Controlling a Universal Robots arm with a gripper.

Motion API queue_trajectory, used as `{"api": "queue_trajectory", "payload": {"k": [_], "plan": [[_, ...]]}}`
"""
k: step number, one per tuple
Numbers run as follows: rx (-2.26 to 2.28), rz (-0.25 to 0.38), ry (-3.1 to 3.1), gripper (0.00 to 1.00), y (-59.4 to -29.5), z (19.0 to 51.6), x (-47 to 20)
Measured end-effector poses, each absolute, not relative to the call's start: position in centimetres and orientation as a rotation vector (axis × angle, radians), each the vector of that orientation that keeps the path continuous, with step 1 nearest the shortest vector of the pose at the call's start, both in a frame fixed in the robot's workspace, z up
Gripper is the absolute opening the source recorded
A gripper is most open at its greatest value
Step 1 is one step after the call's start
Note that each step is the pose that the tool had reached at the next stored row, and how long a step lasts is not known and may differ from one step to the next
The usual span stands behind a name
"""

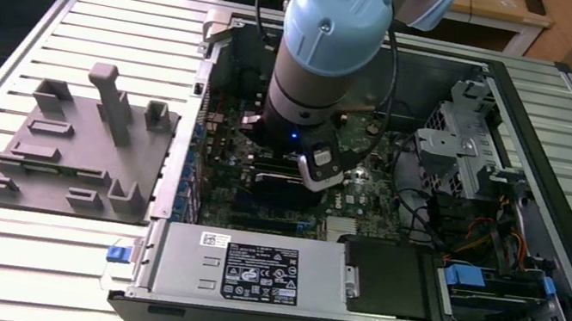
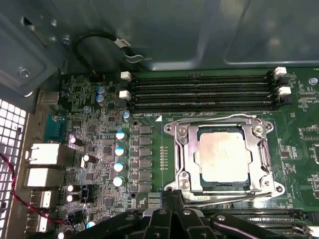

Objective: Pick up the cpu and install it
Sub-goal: 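Install the second cpu locking lever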

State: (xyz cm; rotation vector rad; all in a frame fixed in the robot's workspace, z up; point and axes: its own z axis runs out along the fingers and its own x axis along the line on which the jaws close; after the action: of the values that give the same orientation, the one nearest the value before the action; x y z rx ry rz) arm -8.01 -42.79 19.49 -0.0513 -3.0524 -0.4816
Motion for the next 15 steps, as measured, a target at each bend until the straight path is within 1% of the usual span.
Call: {"api": "queue_trajectory", "payload": {"k": [8, 15], "plan": [[-0.051, -0.489, -3.051, 0.11, -42.8, 19.3, -7.95], [-0.05, -0.524, -3.045, 0.11, -42.8, 19.05, -7.94]]}}
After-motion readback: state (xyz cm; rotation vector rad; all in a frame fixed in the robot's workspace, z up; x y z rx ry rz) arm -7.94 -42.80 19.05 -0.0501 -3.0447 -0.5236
